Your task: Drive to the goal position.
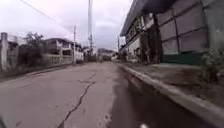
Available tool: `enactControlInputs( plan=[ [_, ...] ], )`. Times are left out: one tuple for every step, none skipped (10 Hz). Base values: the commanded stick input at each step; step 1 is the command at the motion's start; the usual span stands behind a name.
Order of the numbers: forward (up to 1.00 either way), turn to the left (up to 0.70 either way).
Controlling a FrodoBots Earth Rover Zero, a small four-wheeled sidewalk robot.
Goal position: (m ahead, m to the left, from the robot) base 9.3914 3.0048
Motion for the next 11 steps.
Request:
enactControlInputs(
  plan=[
    [1.0, 0.0],
    [1.0, 0.0],
    [1.0, 0.0],
    [1.0, 0.0],
    [1.0, 0.0],
    [1.0, 0.0],
    [1.0, 0.0],
    [1.0, 0.0],
    [1.0, 0.0],
    [1.0, 0.0],
    [1.0, 0.0]
  ],
)
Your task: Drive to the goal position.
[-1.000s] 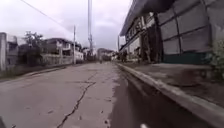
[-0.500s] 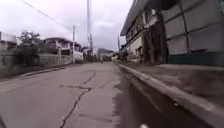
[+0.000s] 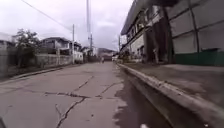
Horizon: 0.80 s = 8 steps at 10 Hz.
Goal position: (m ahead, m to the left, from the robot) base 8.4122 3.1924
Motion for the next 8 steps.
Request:
enactControlInputs(
  plan=[
    [1.0, 0.0],
    [1.0, 0.0],
    [1.0, 0.0],
    [1.0, 0.0],
    [1.0, 0.0],
    [1.0, 0.0],
    [1.0, 0.0],
    [1.0, 0.0]
  ],
)
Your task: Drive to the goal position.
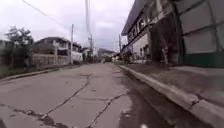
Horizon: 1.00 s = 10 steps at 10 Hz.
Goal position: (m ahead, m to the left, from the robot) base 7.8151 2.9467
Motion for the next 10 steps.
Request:
enactControlInputs(
  plan=[
    [1.0, 0.0],
    [1.0, 0.0],
    [1.0, 0.0],
    [1.0, 0.0],
    [1.0, 0.0],
    [1.0, 0.0],
    [1.0, 0.0],
    [1.0, 0.0],
    [1.0, 0.0],
    [1.0, 0.0]
  ],
)
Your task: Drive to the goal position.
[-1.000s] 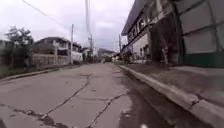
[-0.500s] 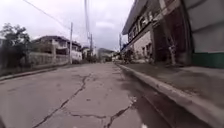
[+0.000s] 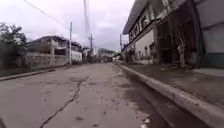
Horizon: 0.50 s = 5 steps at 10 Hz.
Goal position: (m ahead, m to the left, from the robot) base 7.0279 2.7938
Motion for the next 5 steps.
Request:
enactControlInputs(
  plan=[
    [1.0, -0.01],
    [1.0, -0.22],
    [1.0, -0.16],
    [1.0, -0.06],
    [1.0, 0.0]
  ],
)
